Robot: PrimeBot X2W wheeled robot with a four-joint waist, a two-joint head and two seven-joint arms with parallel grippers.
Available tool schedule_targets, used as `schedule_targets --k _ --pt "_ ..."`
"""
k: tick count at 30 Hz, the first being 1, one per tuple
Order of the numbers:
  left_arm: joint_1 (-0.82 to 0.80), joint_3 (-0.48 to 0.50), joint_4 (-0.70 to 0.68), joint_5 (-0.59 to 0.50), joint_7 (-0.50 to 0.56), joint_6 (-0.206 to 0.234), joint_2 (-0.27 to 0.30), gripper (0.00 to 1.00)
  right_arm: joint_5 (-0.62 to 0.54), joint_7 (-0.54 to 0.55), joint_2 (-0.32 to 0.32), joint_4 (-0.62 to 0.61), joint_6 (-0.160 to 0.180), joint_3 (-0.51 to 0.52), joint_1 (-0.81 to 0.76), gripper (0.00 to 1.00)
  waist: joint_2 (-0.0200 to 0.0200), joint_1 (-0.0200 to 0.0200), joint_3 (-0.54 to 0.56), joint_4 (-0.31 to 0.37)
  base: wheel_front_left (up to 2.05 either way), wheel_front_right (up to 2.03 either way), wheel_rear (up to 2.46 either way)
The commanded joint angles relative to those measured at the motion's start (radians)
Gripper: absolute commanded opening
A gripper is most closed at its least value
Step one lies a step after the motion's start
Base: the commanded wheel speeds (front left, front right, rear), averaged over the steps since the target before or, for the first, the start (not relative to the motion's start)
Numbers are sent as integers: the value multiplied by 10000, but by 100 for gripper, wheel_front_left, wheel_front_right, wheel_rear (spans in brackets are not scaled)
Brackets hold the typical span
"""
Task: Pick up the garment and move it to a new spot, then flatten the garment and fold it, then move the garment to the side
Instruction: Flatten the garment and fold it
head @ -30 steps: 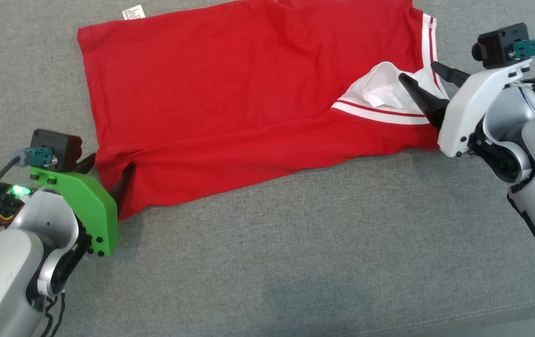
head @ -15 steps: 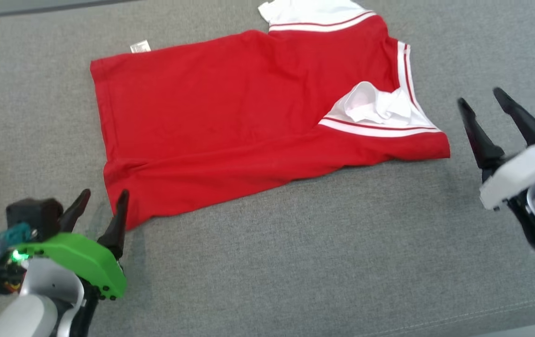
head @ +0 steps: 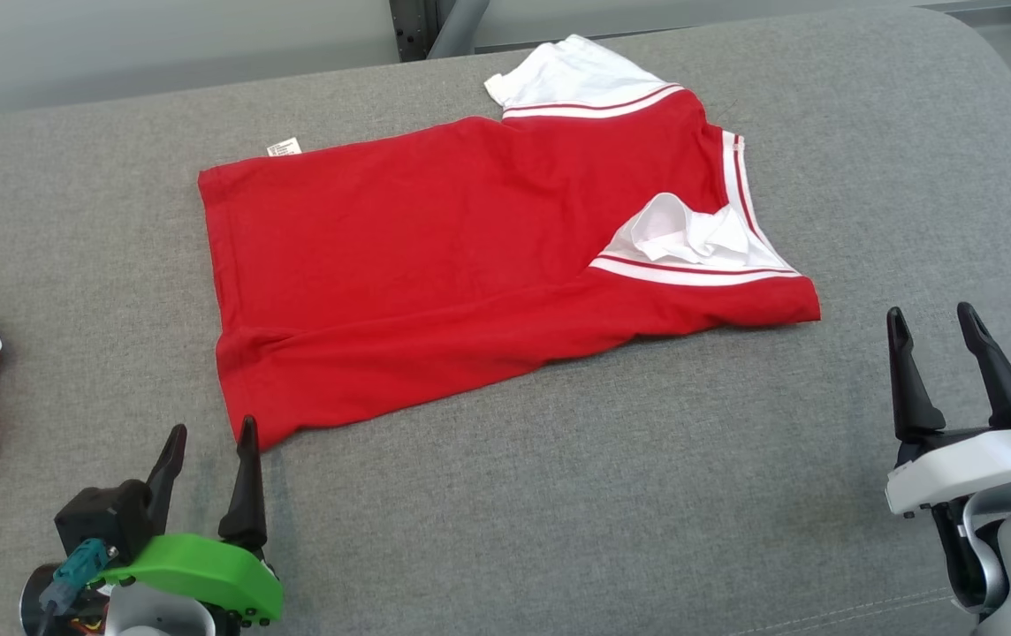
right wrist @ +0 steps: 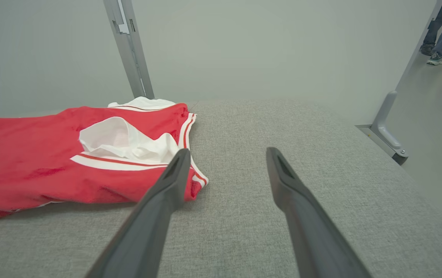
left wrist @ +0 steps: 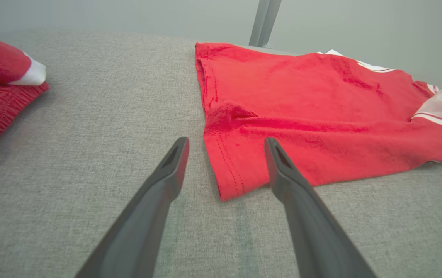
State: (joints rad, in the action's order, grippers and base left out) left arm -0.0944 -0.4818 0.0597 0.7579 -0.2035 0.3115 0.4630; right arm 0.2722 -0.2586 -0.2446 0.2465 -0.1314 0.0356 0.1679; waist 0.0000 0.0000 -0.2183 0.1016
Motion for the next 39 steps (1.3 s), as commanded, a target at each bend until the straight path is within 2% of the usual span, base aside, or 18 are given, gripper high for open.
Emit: schedule_targets --k 1,5,9,15,23,32,33,34,35,36,38,39 --pt "-142 9 187 -118 -98 -83 -20 100 -140 -70 48 99 13 69 -40 100 0 0 -3 3 0 0 0" --pt "-475 -34 834 -108 -272 -331 -311 100 -239 -67 278 247 13 75 209 100 0 0 -35 -34 0 0 0" --pt "-968 -201 1419 -69 -89 -590 -489 100 -259 -69 164 702 13 -129 527 100 0 0 -118 -141 0 0 0" --pt "-1998 -514 2479 -29 623 -942 -658 100 59 228 -126 2264 13 -1227 1906 100 0 0 -440 -219 0 0 0" --pt "-2559 -817 3311 211 1465 -1356 -744 100 485 629 -289 4220 13 -2250 3338 100 0 0 -739 -309 0 0 0" --pt "-2605 -1187 3513 746 2601 -2060 -793 100 1328 1268 -541 5511 13 -3529 4234 100 0 0 -927 -403 0 0 0" --pt "-2592 -1260 3493 810 2757 -2177 -793 49 1432 1315 -570 5567 13 -3660 4298 100 0 0 -932 -400 0 0 0" --pt "-2563 -1305 3451 888 2862 -2255 -805 41 1523 1347 -634 5604 13 -3771 4365 98 0 0 -934 -396 0 0 0" --pt "-2563 -1305 3451 888 2862 -2255 -805 41 1523 1347 -634 5604 13 -3771 4365 98 0 0 -934 -396 0 0 0" --pt "-2548 -1376 3406 927 3005 -2347 -784 0 1701 1425 -647 5666 13 -3905 4415 45 0 0 -931 -392 0 0 0" --pt "-2462 -1464 3239 1055 3403 -2557 -651 0 2095 1649 -795 5681 16 -4312 4488 2 0 0 -904 -374 0 0 0" --pt "-2447 -1467 3165 1126 3519 -2617 -569 0 2246 1727 -857 5660 18 -4441 4514 0 0 0 -894 -366 0 0 0"
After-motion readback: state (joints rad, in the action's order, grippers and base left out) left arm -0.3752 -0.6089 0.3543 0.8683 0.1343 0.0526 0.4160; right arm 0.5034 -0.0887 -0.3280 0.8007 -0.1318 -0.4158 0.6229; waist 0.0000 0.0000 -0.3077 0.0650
